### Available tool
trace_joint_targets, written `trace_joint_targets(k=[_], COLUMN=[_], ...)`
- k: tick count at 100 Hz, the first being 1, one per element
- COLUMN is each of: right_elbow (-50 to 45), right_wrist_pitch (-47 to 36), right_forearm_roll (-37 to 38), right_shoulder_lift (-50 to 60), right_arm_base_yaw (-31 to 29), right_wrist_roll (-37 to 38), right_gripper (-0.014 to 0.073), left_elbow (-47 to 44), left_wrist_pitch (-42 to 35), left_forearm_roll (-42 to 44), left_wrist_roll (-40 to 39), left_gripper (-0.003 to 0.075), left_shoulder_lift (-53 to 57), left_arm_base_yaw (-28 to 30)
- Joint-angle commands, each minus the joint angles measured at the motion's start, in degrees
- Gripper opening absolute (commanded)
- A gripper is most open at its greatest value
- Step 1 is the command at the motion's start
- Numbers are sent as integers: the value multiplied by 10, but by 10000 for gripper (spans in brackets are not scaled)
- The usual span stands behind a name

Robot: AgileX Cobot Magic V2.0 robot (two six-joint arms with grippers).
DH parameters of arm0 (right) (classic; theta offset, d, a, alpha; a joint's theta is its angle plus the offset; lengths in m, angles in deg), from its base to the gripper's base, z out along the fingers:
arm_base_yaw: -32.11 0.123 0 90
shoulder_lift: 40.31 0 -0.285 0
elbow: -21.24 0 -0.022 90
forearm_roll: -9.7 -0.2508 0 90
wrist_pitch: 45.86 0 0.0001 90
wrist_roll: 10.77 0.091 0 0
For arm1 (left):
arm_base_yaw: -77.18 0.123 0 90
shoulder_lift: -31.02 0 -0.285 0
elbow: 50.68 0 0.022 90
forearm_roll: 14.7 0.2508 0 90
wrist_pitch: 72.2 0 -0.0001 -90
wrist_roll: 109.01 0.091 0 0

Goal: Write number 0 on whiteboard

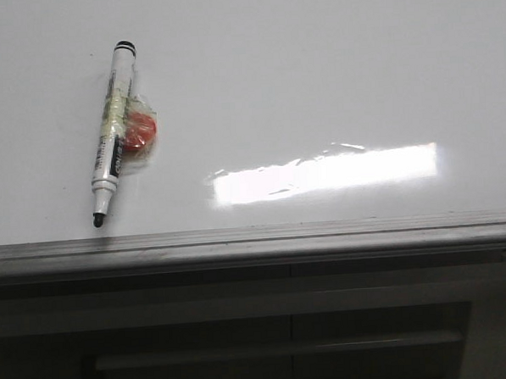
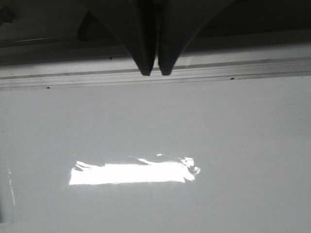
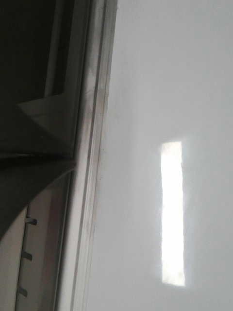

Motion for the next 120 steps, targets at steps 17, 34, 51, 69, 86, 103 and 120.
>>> trace_joint_targets(k=[17,34,51,69,86,103,120], right_elbow=[-7,-7,-7,-7,-7,-7,-7], right_wrist_pitch=[-19,-19,-19,-19,-19,-67,-181], right_forearm_roll=[10,10,10,10,10,10,10], right_shoulder_lift=[11,11,11,11,11,11,11], right_arm_base_yaw=[-4,-4,-4,-4,-4,-4,-4], right_wrist_roll=[-1,-1,-1,-1,-1,-1,-1], right_gripper=[-59,-59,-59,-59,-59,-59,-59], left_elbow=[-19,-19,-19,-19,-19,-19,-19], left_wrist_pitch=[-26,-26,-26,-26,-26,-26,-54], left_forearm_roll=[-10,-10,-10,-10,-10,-10,20], left_wrist_roll=[-3,-3,-3,-3,-3,-3,-2], left_gripper=[-20,-20,-20,-20,-20,-20,-20], left_shoulder_lift=[18,18,18,18,18,18,18], left_arm_base_yaw=[2,2,2,2,2,2,2])
